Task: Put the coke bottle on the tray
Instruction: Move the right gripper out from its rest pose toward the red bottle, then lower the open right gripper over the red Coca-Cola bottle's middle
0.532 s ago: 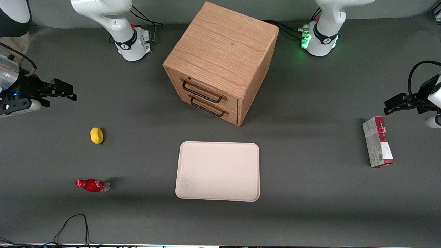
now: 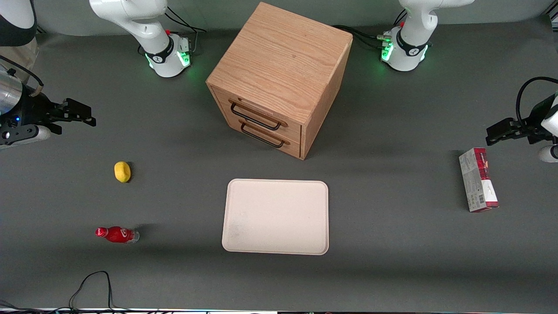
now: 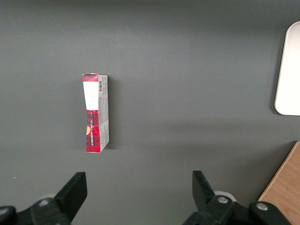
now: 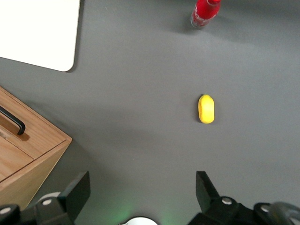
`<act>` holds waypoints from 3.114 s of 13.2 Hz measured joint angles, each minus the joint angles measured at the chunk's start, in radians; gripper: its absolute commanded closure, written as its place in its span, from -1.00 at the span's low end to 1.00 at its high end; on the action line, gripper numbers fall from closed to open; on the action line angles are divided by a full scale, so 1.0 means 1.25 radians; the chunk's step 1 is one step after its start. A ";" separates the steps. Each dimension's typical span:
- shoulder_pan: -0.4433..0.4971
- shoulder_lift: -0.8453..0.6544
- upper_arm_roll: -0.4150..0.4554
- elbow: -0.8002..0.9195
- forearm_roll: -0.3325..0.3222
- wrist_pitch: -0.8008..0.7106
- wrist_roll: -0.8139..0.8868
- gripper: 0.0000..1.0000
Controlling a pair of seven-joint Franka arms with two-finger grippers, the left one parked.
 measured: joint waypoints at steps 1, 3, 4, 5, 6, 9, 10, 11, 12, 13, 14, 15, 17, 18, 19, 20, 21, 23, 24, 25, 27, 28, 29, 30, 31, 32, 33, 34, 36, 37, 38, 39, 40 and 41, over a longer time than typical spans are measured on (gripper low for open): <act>-0.002 0.002 -0.006 0.000 -0.001 -0.005 0.000 -1.00; -0.005 0.002 -0.020 0.001 -0.001 -0.009 -0.001 -1.00; -0.006 0.002 -0.023 0.002 -0.001 -0.012 -0.001 -1.00; -0.006 0.002 -0.023 0.005 -0.001 -0.015 -0.001 -1.00; -0.006 0.002 -0.022 0.008 -0.001 -0.017 -0.001 -1.00; -0.005 0.002 -0.022 0.010 -0.001 -0.017 -0.001 -1.00; -0.005 0.002 -0.022 0.012 -0.001 -0.017 -0.001 -1.00; -0.005 0.002 -0.022 0.015 -0.001 -0.017 -0.001 -1.00; -0.005 0.002 -0.022 0.021 -0.001 -0.017 -0.001 -1.00; -0.006 0.002 -0.022 0.030 -0.001 -0.017 -0.001 -1.00; -0.006 0.003 -0.023 0.039 -0.001 -0.017 -0.001 -1.00; -0.007 0.006 -0.025 0.052 -0.002 -0.017 -0.001 -1.00; -0.014 0.034 -0.033 0.102 -0.005 -0.040 -0.001 -1.00; -0.025 0.068 -0.034 0.150 -0.006 -0.065 -0.001 -1.00; -0.044 0.122 -0.035 0.217 -0.006 -0.088 -0.009 -1.00; -0.066 0.185 -0.036 0.295 -0.006 -0.099 -0.027 -1.00; -0.089 0.254 -0.036 0.379 -0.006 -0.111 -0.045 -1.00; -0.124 0.359 -0.036 0.496 -0.006 -0.129 -0.073 -1.00; -0.133 0.386 -0.036 0.524 -0.006 -0.131 -0.086 -1.00; -0.139 0.401 -0.036 0.539 -0.006 -0.133 -0.097 -1.00; -0.147 0.414 -0.036 0.547 -0.006 -0.142 -0.107 -1.00; -0.148 0.422 -0.035 0.547 -0.006 -0.144 -0.109 -1.00; -0.147 0.433 -0.033 0.547 -0.006 -0.141 -0.110 -1.00; -0.144 0.449 -0.029 0.547 -0.006 -0.124 -0.110 -1.00; -0.136 0.469 -0.025 0.546 -0.006 -0.091 -0.110 -1.00; -0.121 0.494 -0.022 0.545 -0.006 -0.056 -0.110 -1.00; -0.103 0.522 -0.022 0.544 -0.006 -0.020 -0.110 -1.00; -0.084 0.548 -0.022 0.541 -0.006 0.024 -0.106 -1.00; -0.047 0.589 -0.022 0.515 -0.008 0.157 -0.079 -1.00; -0.032 0.601 -0.022 0.495 -0.017 0.222 -0.069 -1.00; -0.023 0.609 -0.022 0.481 -0.033 0.261 -0.062 -1.00; -0.020 0.614 -0.022 0.474 -0.042 0.276 -0.060 -1.00; -0.021 0.613 -0.023 0.470 -0.044 0.282 -0.060 -1.00; -0.023 0.614 -0.024 0.469 -0.045 0.283 -0.060 -1.00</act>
